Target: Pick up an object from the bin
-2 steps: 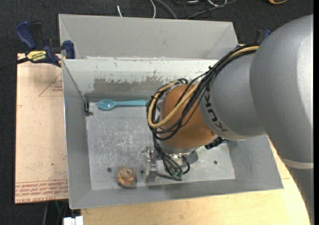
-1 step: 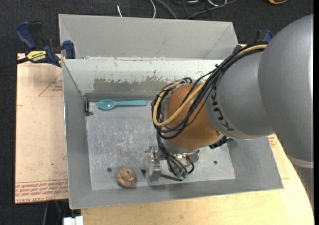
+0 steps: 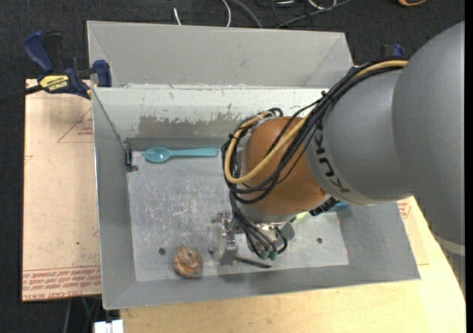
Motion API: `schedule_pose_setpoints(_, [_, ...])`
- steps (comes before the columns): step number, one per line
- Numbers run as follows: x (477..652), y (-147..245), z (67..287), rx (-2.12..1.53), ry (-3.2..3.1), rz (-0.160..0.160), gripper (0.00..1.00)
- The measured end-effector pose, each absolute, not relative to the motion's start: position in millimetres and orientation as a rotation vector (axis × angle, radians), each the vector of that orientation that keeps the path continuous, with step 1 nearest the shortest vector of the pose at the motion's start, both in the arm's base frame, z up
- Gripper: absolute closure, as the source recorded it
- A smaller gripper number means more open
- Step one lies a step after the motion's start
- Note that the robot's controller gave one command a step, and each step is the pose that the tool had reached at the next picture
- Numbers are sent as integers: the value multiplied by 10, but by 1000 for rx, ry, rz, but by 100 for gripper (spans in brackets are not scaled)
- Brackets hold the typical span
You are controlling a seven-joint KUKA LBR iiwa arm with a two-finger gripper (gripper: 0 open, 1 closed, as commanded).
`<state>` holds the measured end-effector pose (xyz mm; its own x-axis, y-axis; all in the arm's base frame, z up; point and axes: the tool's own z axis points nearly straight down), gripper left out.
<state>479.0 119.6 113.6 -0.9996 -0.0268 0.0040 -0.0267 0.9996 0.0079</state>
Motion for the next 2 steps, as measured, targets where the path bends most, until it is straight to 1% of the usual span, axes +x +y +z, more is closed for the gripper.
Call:
schedule_pose_setpoints(1, [4788, 994, 1052, 4, -3135, -11, 0])
schedule_pose_setpoints(2, [4788, 995, 1052, 4, -3135, -11, 0])
